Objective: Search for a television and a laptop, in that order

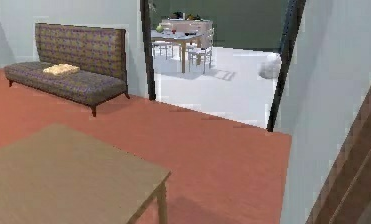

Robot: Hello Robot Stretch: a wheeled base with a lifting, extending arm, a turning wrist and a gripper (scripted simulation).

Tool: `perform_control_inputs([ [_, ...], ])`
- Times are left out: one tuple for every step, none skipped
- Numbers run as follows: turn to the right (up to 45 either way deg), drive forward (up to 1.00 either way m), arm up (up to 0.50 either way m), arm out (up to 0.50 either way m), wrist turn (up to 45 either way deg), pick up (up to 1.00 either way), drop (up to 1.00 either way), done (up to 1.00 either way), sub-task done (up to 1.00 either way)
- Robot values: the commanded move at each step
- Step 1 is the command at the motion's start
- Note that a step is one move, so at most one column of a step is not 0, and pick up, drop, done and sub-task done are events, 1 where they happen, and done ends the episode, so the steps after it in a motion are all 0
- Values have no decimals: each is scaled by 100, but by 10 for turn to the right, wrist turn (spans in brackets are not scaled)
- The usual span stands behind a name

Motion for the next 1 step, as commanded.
perform_control_inputs([
  [180,0,0,0,0,0,0,0,0],
])
